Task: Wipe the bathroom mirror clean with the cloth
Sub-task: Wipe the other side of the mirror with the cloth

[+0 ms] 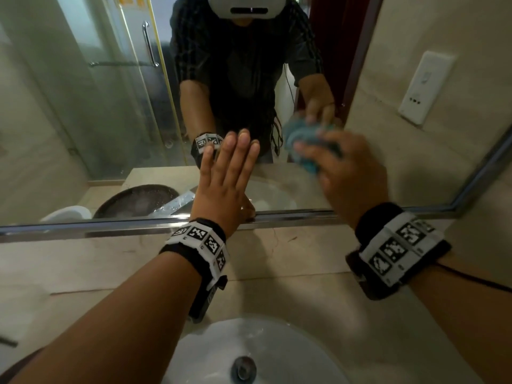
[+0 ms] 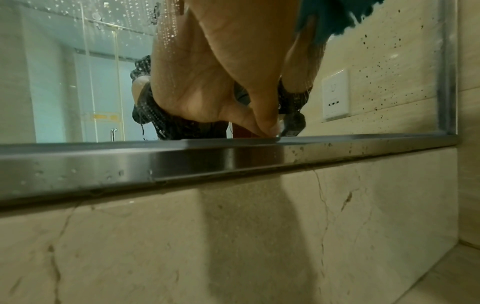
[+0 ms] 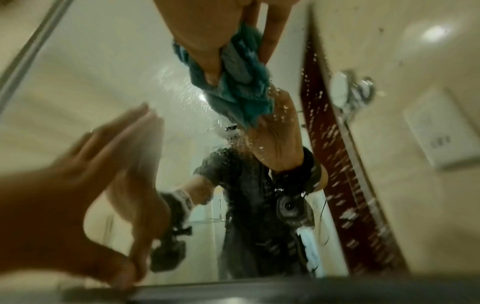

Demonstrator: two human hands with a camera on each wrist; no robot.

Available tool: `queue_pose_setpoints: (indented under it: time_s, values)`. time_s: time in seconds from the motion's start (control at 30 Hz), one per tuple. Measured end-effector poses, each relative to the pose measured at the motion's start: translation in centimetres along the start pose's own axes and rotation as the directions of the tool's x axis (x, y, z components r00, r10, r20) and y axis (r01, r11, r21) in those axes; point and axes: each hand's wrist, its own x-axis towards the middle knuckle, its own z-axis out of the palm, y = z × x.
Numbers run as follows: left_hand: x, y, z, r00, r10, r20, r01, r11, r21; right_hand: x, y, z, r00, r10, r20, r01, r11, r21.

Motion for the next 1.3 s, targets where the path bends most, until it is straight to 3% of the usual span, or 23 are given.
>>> queue_pose_setpoints:
  time_s: [0.07,0.1,0.17,0.2,0.27,0.3,0.4,0.47,0.53,0.67,0.73,0.8,0.87,0.97,1.03,1.1,1.17,1.23,1.3]
  values:
    - [0.0,0.0,0.1,1.0,0.001,0.001,-0.001,1.0,0.024,0.9,-0.3,0.2,0.986,0.065,-0.155,-0.074,0.996,-0.054]
    - [0.0,0.0,0.1,1.0,0.005,0.0,-0.005,1.0,0.027,0.1,-0.5,0.9,0.987,0.091,-0.133,-0.1,0.993,-0.06]
    - [-0.1,-0.1,0.3,1.0,0.012,-0.011,-0.012,1.0,0.024,-3.2,-0.7,2.9,0.997,0.05,0.056,-0.047,0.998,-0.051]
    - [-0.1,-0.1,0.3,1.0,0.012,-0.011,-0.012,1.0,0.022,-5.3,-0.8,3.8,0.986,-0.045,0.161,0.056,0.996,-0.066]
    - [0.0,-0.2,0.1,1.0,0.012,-0.009,-0.012,1.0,0.008,-8.1,-0.5,4.3,0.943,-0.188,0.275,0.206,0.978,-0.037]
    - [0.0,-0.2,0.2,1.0,0.011,-0.013,-0.011,1.0,0.005,-8.1,-0.1,4.0,0.942,-0.185,0.281,0.196,0.98,-0.013]
    - [0.0,-0.2,0.1,1.0,0.013,-0.01,-0.013,1.0,0.003,-4.2,-0.7,2.1,0.99,-0.105,0.094,0.108,0.994,-0.027]
    - [-0.1,-0.2,0.3,1.0,0.014,-0.025,-0.013,1.0,0.009,-1.2,-1.2,1.2,0.995,-0.054,-0.08,0.052,0.998,-0.031]
    - [0.0,-0.2,0.3,0.999,0.014,-0.036,-0.013,1.0,0.018,-1.2,-1.6,2.0,0.991,-0.03,-0.13,0.026,0.999,-0.03]
    - [-0.1,-0.2,0.5,0.999,0.02,-0.051,-0.018,0.999,0.028,-8.5,-1.3,5.3,0.972,-0.132,0.196,0.135,0.991,-0.005]
    - [0.0,-0.2,0.4,0.999,0.018,-0.035,-0.017,1.0,0.022,-9.2,-0.9,4.9,0.959,-0.127,0.254,0.121,0.992,0.037]
    - [-0.1,-0.1,0.2,0.999,0.009,-0.031,-0.008,1.0,0.011,-6.9,-1.1,3.7,0.968,-0.131,0.214,0.121,0.991,0.059]
    - [0.0,0.1,0.1,0.999,0.005,-0.037,-0.005,1.0,-0.006,-3.2,-1.4,1.9,0.991,-0.123,0.052,0.124,0.992,-0.009]
    - [0.0,0.1,0.3,0.999,-0.002,-0.037,0.002,1.0,0.015,-0.2,-1.0,0.8,0.983,-0.01,-0.184,0.013,1.0,0.015]
    - [-0.1,0.2,0.3,0.999,-0.002,-0.038,0.003,1.0,0.027,-2.2,-0.8,2.3,0.991,-0.05,-0.122,0.047,0.998,-0.03]
    - [-0.1,0.4,0.3,0.998,-0.008,-0.058,0.01,1.0,0.029,-6.3,-0.5,4.5,0.976,-0.188,0.107,0.198,0.976,-0.091]
    - [-0.1,0.7,-0.3,0.996,-0.012,-0.084,0.012,1.0,-0.003,-8.7,0.5,4.4,0.937,-0.199,0.288,0.22,0.975,-0.043]
    - [-0.4,0.8,-1.1,0.994,-0.017,-0.108,0.013,0.999,-0.04,-7.1,1.2,2.5,0.943,-0.168,0.288,0.178,0.984,-0.008]
    - [-0.9,1.1,-1.7,0.995,0.018,-0.095,-0.025,0.997,-0.074,-3.9,1.5,0.3,0.984,-0.066,0.165,0.07,0.997,-0.017]
